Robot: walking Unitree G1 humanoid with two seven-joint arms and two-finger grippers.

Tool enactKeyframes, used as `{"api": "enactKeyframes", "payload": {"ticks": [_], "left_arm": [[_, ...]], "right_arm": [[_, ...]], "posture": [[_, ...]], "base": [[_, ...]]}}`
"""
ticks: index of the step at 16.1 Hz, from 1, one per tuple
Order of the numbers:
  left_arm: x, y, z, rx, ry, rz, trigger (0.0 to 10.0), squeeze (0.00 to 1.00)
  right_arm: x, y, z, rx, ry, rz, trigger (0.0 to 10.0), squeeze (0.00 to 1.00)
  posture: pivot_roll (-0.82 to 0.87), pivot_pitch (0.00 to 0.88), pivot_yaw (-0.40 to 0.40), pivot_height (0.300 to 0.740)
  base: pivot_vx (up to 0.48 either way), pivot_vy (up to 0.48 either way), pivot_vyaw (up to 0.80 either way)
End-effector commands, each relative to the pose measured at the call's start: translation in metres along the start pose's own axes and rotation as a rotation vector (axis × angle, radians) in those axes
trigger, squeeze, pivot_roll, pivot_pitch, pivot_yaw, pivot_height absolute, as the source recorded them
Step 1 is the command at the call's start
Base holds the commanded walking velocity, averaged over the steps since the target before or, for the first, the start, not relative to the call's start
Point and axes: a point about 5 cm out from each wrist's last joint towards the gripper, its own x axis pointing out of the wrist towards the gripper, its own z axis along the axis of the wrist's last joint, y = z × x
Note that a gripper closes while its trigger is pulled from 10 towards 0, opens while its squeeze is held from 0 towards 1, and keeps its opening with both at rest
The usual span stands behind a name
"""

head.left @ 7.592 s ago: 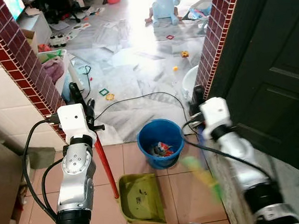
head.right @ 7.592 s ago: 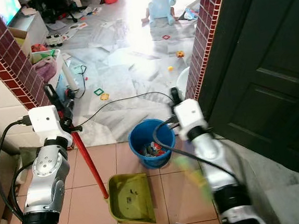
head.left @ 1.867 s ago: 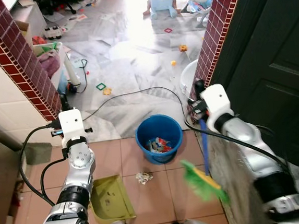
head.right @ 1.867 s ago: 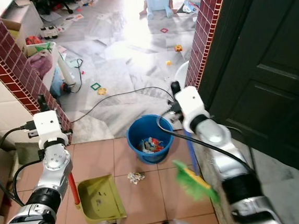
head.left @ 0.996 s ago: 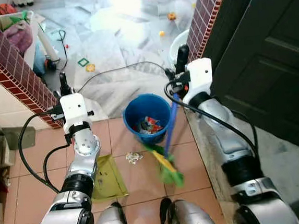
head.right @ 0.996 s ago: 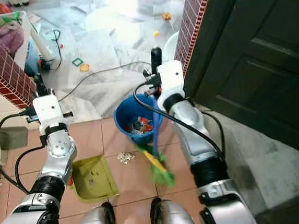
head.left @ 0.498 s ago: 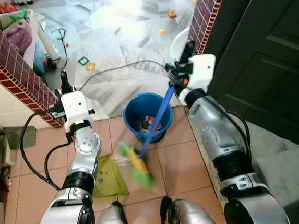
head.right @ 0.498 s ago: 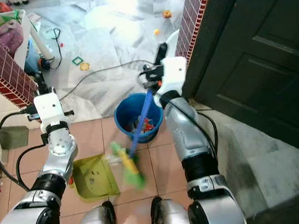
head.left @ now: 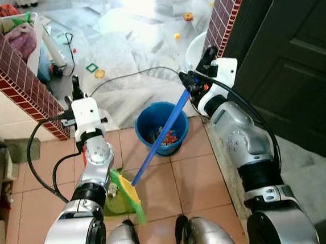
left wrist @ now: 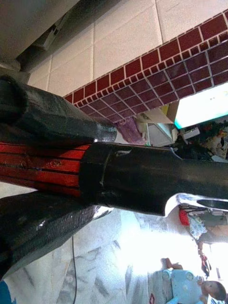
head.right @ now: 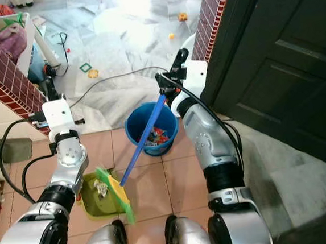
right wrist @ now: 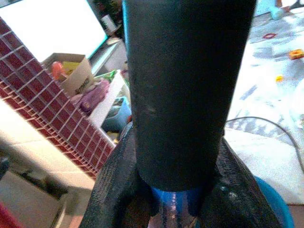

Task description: Sweep floor

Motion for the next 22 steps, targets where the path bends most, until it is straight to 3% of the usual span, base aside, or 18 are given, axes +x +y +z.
{"api": "enactKeyframes", "payload": {"ticks": [1,4,8,11,14,15,18,22], "left_arm": [[-0.012,-0.012,-0.014,-0.087,0.122,-0.017,10.0,0.0],[0.0,-0.013,0.001,-0.225,0.105,-0.016,10.0,0.0],[0.004,-0.01,0.005,-0.244,0.088,-0.043,10.0,0.0],[0.003,-0.005,0.001,-0.235,0.084,-0.051,10.0,0.0],[0.002,0.001,-0.003,-0.262,0.092,-0.057,10.0,0.0],[-0.001,0.001,-0.002,-0.303,0.072,-0.097,10.0,0.0],[-0.007,0.001,0.0,-0.246,0.041,-0.138,10.0,0.0],[-0.011,0.009,0.0,-0.25,0.04,-0.168,10.0,0.0]], "right_arm": [[0.0,0.011,0.012,0.03,-0.006,0.125,10.0,0.0],[-0.007,0.004,0.028,-0.03,0.004,0.191,10.0,0.0],[-0.021,-0.027,0.044,-0.211,-0.017,0.113,10.0,0.0],[-0.037,-0.051,0.044,-0.282,0.002,0.048,10.0,0.0],[-0.051,-0.06,0.049,-0.401,-0.01,0.029,10.0,0.0],[-0.057,-0.059,0.054,-0.414,-0.019,0.052,10.0,0.0],[-0.069,-0.067,0.061,-0.437,-0.015,0.063,10.0,0.0],[-0.076,-0.072,0.054,-0.454,0.048,0.105,10.0,0.0]], "posture": [[-0.2,0.129,-0.062,0.74],[-0.2,0.092,-0.06,0.74],[-0.18,0.051,-0.051,0.74],[-0.17,0.03,-0.038,0.74],[-0.17,0.011,-0.025,0.74],[-0.17,0.007,-0.029,0.74],[-0.13,0.013,-0.032,0.74],[-0.12,0.026,-0.021,0.74]], "base": [[0.0,0.0,0.0],[0.0,0.0,0.0],[0.0,0.0,0.0],[0.0,0.0,0.0],[0.0,0.0,0.0],[0.0,0.0,0.0],[0.0,0.0,0.0],[0.0,0.0,0.0]]}}
